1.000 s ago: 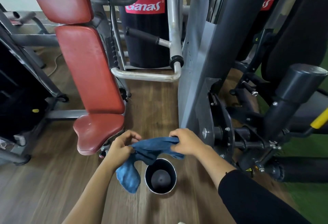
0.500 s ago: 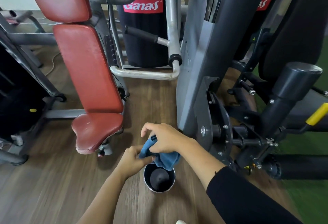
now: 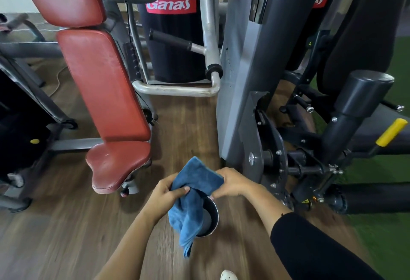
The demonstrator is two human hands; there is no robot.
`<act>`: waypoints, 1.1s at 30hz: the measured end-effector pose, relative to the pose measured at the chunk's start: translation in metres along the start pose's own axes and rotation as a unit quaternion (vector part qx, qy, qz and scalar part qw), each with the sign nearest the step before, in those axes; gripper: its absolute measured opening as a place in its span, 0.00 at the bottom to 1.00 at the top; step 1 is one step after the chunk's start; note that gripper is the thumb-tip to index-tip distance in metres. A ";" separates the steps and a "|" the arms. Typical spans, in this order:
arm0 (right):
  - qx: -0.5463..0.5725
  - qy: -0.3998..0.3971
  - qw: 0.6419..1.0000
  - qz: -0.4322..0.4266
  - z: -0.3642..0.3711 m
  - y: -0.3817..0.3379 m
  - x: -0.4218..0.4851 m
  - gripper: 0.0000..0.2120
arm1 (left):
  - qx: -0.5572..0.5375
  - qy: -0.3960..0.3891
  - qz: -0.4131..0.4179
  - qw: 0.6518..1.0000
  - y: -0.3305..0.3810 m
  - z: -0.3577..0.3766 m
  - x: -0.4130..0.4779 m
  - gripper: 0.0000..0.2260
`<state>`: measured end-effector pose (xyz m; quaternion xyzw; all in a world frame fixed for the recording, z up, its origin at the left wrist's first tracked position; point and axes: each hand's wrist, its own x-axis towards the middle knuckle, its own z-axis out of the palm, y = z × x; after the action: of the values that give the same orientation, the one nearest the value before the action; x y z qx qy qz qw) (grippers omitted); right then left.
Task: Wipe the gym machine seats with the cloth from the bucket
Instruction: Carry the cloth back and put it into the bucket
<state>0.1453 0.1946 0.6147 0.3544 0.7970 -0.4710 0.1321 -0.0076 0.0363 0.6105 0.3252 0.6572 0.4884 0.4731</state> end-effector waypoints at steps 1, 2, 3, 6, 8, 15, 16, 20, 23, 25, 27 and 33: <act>0.008 0.015 1.000 -0.008 0.002 0.001 -0.001 0.11 | 0.013 0.001 -0.009 1.000 -0.002 -0.001 -0.001 0.14; 0.007 0.032 0.999 -0.020 0.005 0.000 -0.003 0.09 | 0.042 0.009 -0.014 0.999 -0.005 -0.002 -0.002 0.13; -0.007 0.054 0.998 -0.033 0.006 -0.002 -0.003 0.09 | 0.084 0.027 -0.017 0.996 -0.009 -0.003 -0.002 0.12; -0.088 0.126 0.986 -0.065 0.012 -0.009 -0.003 0.09 | 0.201 0.101 -0.015 0.974 -0.013 0.001 -0.001 0.07; -0.141 0.163 0.973 -0.079 0.018 -0.014 -0.003 0.10 | 0.243 0.141 0.009 0.960 -0.010 0.005 0.000 0.03; -0.163 0.259 0.940 -0.150 0.032 -0.021 -0.011 0.15 | 0.390 0.194 0.111 0.893 -0.003 0.005 0.001 0.05; -0.164 0.269 0.937 -0.153 0.033 -0.020 -0.012 0.14 | 0.411 0.193 0.115 0.883 -0.003 0.006 0.001 0.05; -0.172 0.298 0.928 -0.143 0.039 -0.017 -0.014 0.08 | 0.503 0.196 0.138 0.830 -0.006 0.008 0.000 0.07; -0.180 0.303 0.927 -0.130 0.045 -0.013 -0.014 0.12 | 0.582 0.202 0.139 0.775 -0.010 0.010 -0.002 0.12; -0.165 0.290 0.935 -0.123 0.049 -0.009 -0.015 0.13 | 0.601 0.211 0.132 0.760 -0.018 0.010 -0.001 0.11; -0.148 0.279 0.941 -0.123 0.052 -0.003 -0.016 0.12 | 0.604 0.208 0.128 0.759 -0.028 0.010 0.000 0.08; -0.181 0.241 0.946 -0.117 0.072 0.030 -0.022 0.09 | 0.573 0.183 0.086 0.794 -0.066 0.023 -0.013 0.07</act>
<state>0.1728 0.1329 0.5697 0.3320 0.9127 -0.2309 -0.0581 0.0205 0.0119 0.5497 0.4967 0.8604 0.1109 0.0272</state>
